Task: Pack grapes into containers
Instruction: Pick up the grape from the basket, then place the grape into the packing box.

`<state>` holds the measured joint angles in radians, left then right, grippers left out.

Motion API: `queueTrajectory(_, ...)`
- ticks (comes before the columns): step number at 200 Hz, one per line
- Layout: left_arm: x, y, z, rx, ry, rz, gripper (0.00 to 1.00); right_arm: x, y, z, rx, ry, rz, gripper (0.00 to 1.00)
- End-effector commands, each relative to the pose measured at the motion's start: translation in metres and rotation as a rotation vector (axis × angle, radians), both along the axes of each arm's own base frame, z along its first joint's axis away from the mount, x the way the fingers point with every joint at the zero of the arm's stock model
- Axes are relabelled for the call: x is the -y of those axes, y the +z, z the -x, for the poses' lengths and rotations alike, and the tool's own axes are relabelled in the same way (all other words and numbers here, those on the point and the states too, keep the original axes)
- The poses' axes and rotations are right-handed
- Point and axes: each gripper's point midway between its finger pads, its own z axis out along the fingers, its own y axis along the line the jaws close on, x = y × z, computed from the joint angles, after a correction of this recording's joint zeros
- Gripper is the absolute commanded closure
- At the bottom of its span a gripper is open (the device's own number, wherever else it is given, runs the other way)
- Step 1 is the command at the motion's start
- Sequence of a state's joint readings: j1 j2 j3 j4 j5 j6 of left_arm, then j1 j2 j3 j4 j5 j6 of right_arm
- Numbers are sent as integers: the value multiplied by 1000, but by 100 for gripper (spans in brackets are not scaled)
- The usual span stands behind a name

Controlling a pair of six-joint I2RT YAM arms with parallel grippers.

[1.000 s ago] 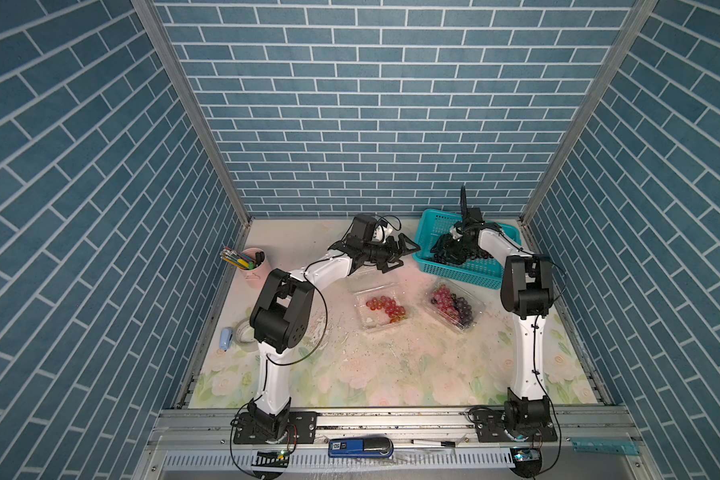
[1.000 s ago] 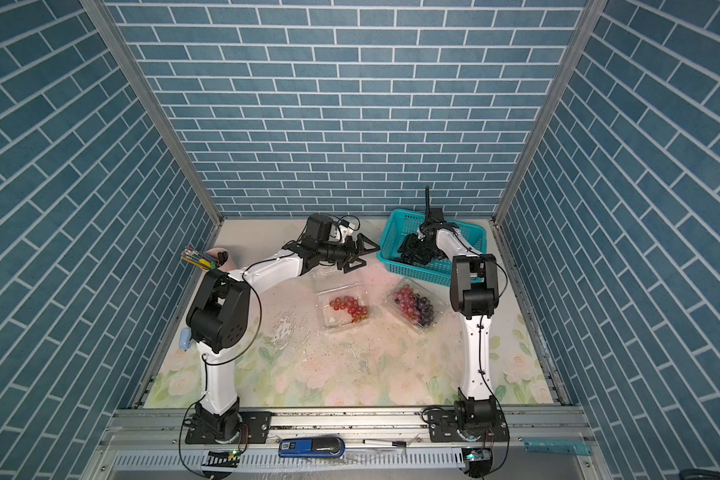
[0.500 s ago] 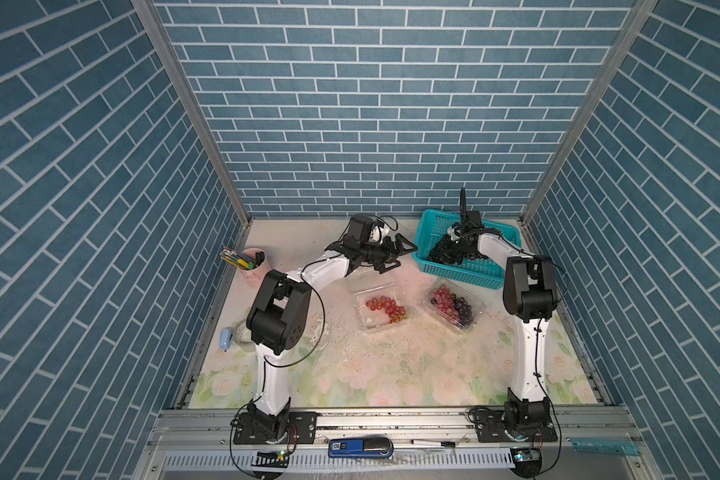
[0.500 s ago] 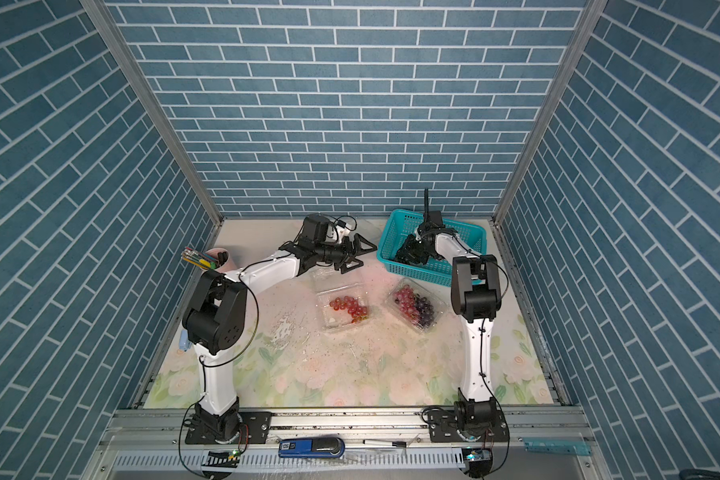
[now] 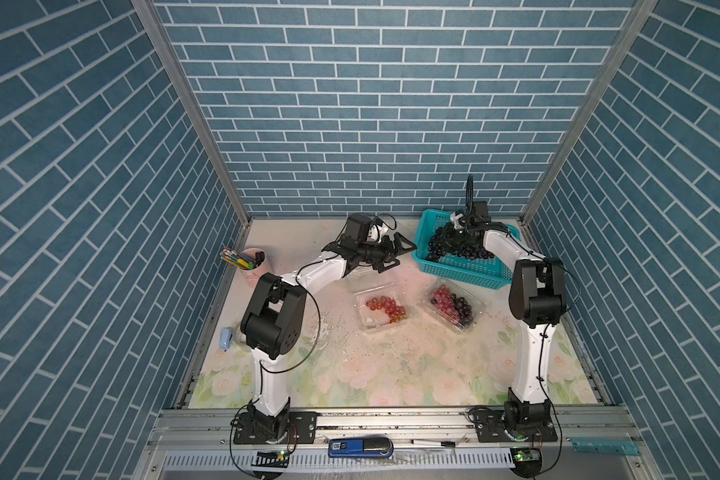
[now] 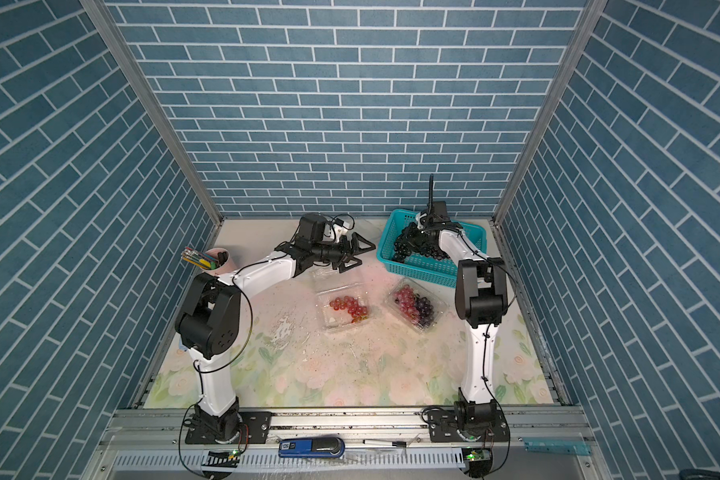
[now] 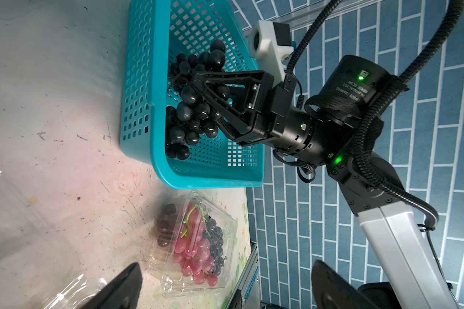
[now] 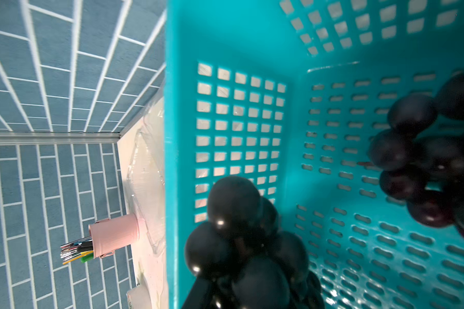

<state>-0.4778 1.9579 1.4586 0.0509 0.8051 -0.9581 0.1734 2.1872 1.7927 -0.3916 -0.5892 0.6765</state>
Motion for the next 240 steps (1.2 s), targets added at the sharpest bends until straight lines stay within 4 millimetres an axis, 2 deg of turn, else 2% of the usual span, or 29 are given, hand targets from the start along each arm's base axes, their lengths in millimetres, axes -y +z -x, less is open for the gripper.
queueTrajectory(1,-4,12,0,37,7,11,0,5,33,3,46,-13,-23,73)
queueTrajectory(16,-4,14,1,39,8,12,0,7,40,3,54,-16,-24,73)
queueTrajectory(58,-7,21,2,52,12,15,0,10,74,7,112,-12,-12,73)
queueTrajectory(124,-27,35,6,90,37,5,1,11,121,26,185,1,-9,73)
queueTrajectory(163,-47,42,11,109,70,4,1,-7,144,52,221,62,9,73)
queueTrajectory(194,-68,46,17,112,108,15,0,-33,153,83,239,145,18,73)
queueTrajectory(213,-81,43,23,106,130,14,0,-52,154,107,247,196,13,73)
queueTrajectory(240,-103,41,33,95,177,41,1,-78,144,142,235,267,11,73)
